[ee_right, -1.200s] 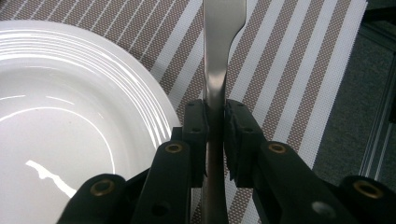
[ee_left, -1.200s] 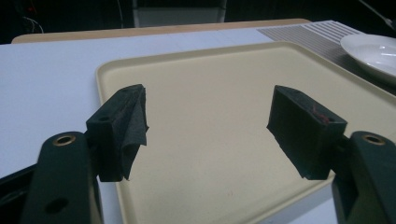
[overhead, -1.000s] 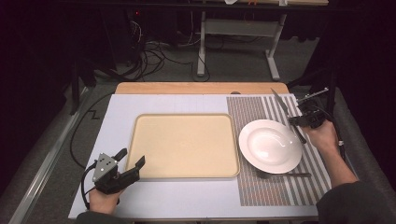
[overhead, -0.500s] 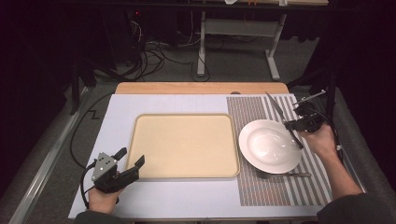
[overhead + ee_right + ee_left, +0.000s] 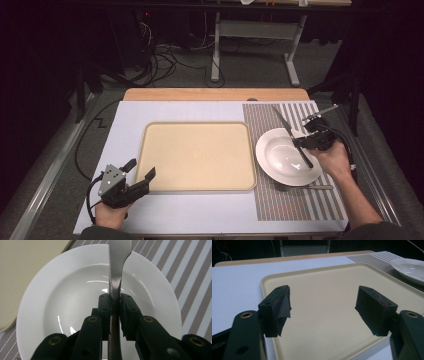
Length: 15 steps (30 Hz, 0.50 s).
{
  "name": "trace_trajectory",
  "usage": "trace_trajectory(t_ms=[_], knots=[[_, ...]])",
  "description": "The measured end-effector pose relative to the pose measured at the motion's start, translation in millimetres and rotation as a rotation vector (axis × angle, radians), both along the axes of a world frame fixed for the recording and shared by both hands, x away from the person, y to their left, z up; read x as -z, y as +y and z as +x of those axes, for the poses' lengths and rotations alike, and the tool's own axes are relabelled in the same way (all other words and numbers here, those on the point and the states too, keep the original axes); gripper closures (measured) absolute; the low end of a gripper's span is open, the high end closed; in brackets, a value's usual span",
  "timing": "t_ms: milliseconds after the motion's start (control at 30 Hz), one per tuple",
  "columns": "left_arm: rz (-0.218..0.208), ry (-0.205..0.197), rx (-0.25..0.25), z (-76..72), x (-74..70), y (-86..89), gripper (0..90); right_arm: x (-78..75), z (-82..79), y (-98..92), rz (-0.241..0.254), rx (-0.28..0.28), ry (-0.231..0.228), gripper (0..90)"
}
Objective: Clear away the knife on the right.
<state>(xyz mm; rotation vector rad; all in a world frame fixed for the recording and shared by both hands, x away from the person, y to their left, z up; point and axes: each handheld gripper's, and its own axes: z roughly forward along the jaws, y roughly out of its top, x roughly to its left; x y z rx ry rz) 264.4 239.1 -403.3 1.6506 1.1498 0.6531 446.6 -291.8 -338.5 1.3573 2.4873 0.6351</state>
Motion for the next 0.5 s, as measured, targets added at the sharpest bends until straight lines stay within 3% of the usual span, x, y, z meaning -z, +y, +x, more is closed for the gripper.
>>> trace_trajectory(t_ms=[500], knots=[[0.002,-0.016,0.001,0.6,-2.1,0.6,29.1,-0.8,-22.3,30.3,0.044,-0.088,-0.016,80.5]])
